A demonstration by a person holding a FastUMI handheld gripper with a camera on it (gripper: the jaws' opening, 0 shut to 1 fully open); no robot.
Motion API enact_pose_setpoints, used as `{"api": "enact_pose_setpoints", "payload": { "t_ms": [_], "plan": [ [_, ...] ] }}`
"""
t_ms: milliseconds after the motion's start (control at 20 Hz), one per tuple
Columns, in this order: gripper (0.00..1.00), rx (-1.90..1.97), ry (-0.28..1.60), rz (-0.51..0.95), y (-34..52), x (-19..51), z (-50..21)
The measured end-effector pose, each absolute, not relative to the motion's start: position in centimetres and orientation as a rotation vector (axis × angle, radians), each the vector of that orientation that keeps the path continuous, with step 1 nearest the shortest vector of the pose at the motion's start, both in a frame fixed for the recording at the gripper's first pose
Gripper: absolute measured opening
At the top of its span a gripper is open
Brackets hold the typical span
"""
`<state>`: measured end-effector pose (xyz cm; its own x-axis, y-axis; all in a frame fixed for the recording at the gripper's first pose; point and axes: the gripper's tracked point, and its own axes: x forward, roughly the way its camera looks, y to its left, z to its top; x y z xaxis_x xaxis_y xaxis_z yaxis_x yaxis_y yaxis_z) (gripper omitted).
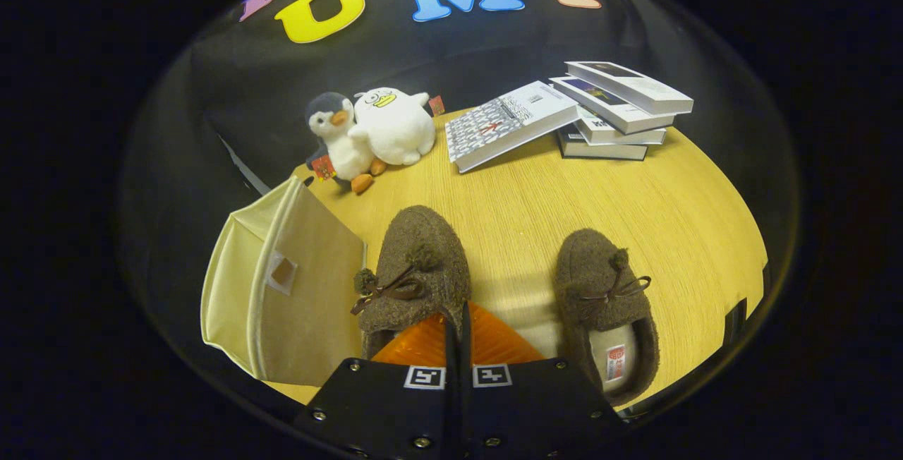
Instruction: Open the storage box then place both shoes into the box .Put the left shoe in first, then the right shoe, with the right side of both shoes facing outward in a uniform manner.
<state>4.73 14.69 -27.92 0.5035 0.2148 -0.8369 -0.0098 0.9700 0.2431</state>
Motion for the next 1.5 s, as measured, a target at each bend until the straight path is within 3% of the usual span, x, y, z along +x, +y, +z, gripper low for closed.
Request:
{"api": "enact_pose_setpoints", "payload": {
  "t_ms": [750, 1500],
  "plan": [
    [0.0, 0.384, 0.898, 0.194, 25.2, 7.9, -19.0],
    [0.0, 0.421, 0.959, 0.263, 36.9, 6.0, -22.6]
  ]
}}
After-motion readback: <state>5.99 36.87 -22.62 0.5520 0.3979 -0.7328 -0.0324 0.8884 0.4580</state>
